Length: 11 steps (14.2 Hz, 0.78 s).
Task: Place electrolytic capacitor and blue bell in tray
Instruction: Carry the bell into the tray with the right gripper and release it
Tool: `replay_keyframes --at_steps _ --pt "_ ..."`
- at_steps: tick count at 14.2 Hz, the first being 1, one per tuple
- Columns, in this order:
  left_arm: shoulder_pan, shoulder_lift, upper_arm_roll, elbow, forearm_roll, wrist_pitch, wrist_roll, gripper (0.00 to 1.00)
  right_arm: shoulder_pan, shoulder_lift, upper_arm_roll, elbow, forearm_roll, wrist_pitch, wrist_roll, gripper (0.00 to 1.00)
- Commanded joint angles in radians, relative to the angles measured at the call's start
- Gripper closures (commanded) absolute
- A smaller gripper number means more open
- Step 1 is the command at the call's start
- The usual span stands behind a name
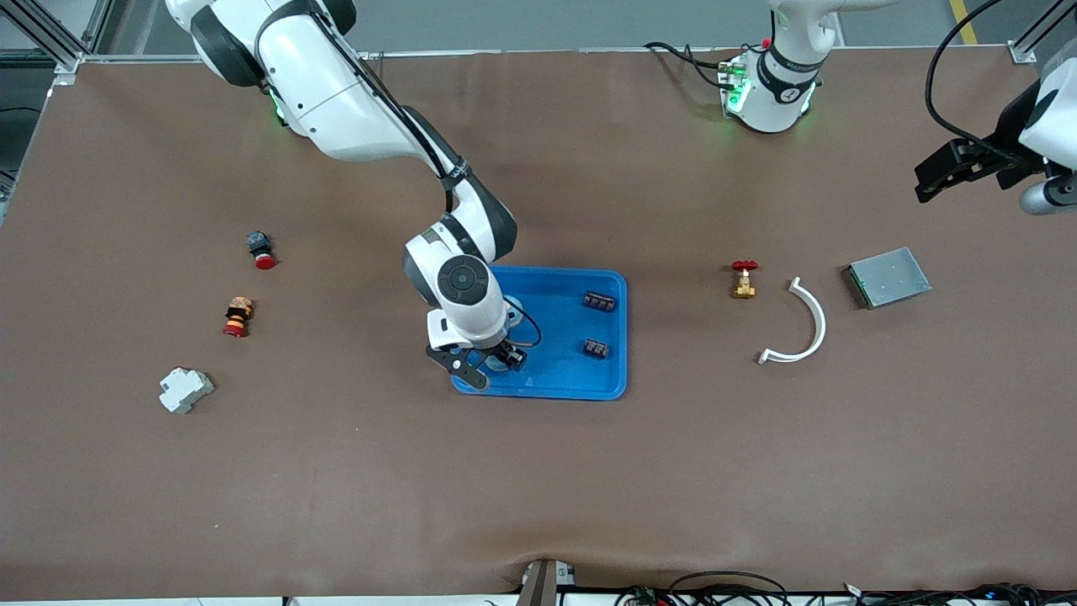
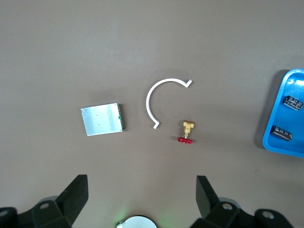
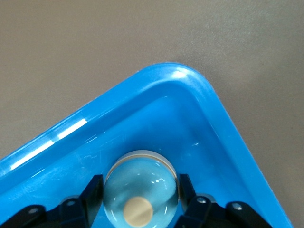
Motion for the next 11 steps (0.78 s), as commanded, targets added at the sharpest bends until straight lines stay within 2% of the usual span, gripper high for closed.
replay_keyframes --at_steps 1,6,8,11 --pt "-0.033 -0.051 0.044 -0.041 -0.02 0.001 0.023 0.0 0.012 0.015 -0.011 0.029 -0.057 -0.004 0.029 0.0" --pt "-0.042 -0.064 0.061 -0.039 -0.02 0.004 0.026 0.0 0.003 -0.017 -0.006 0.032 -0.051 -0.043 0.012 0.0" --pt "-0.043 -0.072 0.061 -0.05 -0.02 0.004 0.026 0.0 -0.002 -0.031 0.0 0.059 -0.051 -0.158 0.0 0.0" --pt "-0.042 -0.075 0.061 -0.053 -0.02 0.008 0.026 0.0 -0.033 -0.058 -0.001 0.118 -0.041 -0.311 -0.15 0.0"
